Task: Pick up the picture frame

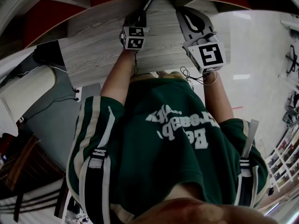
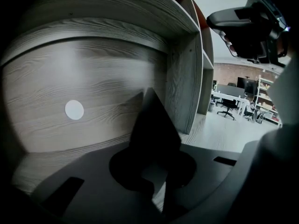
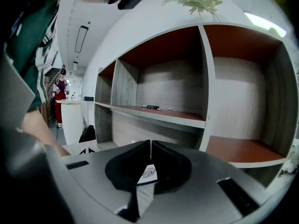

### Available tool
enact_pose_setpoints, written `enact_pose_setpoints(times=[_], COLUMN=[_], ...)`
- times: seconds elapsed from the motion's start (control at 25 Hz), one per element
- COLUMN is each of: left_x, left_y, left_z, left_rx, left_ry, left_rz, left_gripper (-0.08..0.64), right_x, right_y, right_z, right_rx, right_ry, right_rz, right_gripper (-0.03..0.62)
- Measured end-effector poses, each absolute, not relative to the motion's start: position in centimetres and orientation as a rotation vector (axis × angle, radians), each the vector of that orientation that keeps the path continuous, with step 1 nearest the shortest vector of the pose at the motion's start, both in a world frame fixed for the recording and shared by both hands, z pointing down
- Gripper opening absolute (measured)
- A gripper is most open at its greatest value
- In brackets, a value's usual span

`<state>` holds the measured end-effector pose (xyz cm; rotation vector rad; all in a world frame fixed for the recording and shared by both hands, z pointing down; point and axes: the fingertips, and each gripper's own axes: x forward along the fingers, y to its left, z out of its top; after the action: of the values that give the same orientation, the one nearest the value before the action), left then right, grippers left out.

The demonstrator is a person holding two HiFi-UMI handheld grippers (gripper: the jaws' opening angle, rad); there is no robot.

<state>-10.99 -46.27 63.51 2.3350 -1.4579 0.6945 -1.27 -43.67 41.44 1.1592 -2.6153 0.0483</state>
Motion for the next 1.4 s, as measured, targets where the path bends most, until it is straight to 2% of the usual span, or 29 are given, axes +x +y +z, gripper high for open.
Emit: enact_pose_setpoints(times=[0.76, 1.4], left_x=[-10.6, -10.3], left_y=[-42.0, -35.4], left_z=[60.4, 55.4], left_rx=[2.346, 2.299], left_ry=[-1.450, -1.546], left_rz=[0.760, 0.697], left_gripper=[0.026, 0.026], right_x=[-0.5, 1.6], right_y=[-41.9, -37.1], right_z=[39.9, 38.5], right_rx=[1.141, 1.105], right_ry=[-2.669, -2.775], right_rz=[0.009, -0.038], right_gripper=[0.034, 0.034])
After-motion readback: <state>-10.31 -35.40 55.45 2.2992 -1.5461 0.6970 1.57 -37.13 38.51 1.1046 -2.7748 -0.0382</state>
